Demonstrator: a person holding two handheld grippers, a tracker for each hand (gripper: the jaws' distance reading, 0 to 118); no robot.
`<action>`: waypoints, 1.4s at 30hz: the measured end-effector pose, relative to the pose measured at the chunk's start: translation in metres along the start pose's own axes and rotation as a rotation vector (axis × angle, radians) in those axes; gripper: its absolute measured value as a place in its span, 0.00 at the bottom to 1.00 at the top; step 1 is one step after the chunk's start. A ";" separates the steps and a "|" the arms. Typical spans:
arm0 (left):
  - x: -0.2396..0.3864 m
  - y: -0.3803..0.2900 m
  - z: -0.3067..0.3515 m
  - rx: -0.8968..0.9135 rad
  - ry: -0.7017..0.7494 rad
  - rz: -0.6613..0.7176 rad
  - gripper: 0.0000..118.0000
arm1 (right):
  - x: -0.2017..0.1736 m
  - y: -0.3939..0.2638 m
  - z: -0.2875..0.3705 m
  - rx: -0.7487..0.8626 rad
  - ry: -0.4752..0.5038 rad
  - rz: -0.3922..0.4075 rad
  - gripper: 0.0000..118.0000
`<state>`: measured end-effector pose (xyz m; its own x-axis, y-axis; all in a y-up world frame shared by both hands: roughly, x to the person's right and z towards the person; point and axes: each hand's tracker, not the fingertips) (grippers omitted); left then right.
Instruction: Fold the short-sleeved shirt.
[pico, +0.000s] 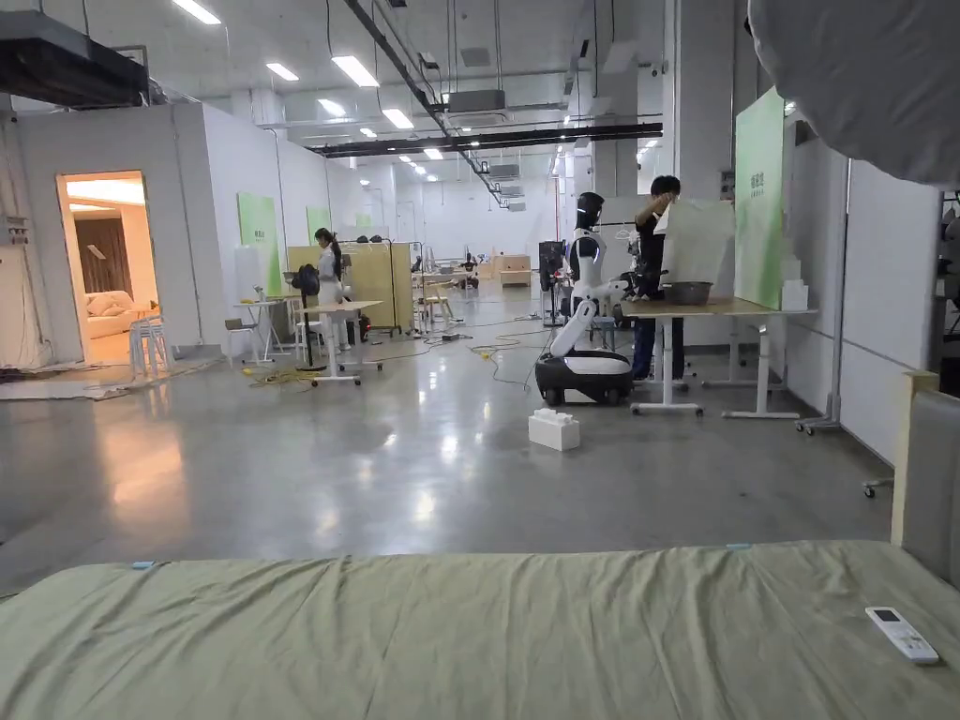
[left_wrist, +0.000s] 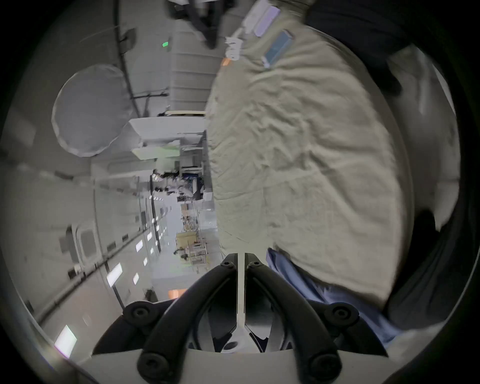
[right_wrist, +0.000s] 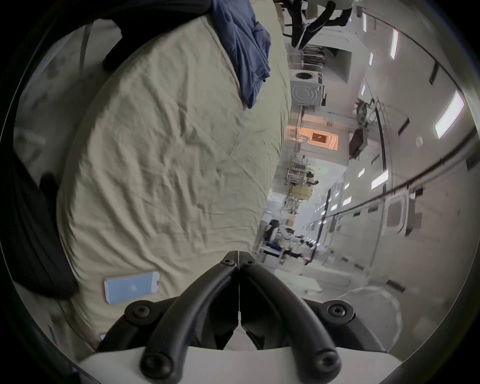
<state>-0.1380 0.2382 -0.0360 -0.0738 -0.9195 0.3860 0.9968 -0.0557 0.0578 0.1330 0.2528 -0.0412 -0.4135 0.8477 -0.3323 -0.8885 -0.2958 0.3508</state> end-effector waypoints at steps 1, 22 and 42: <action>-0.009 0.000 0.001 0.004 0.036 0.070 0.03 | 0.010 -0.001 0.001 0.011 -0.015 -0.125 0.01; -0.120 -0.068 0.063 0.264 0.305 1.575 0.03 | 0.065 -0.127 0.058 0.113 -0.538 -1.788 0.00; -0.118 -0.075 0.061 0.258 0.287 1.630 0.03 | 0.061 -0.098 0.042 0.172 -0.494 -1.834 0.00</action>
<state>-0.2056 0.3747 -0.0302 0.9996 0.0140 0.0233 -0.0127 0.9983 -0.0562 0.2035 0.3523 -0.0591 0.9918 0.0646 -0.1100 -0.0662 0.9977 -0.0115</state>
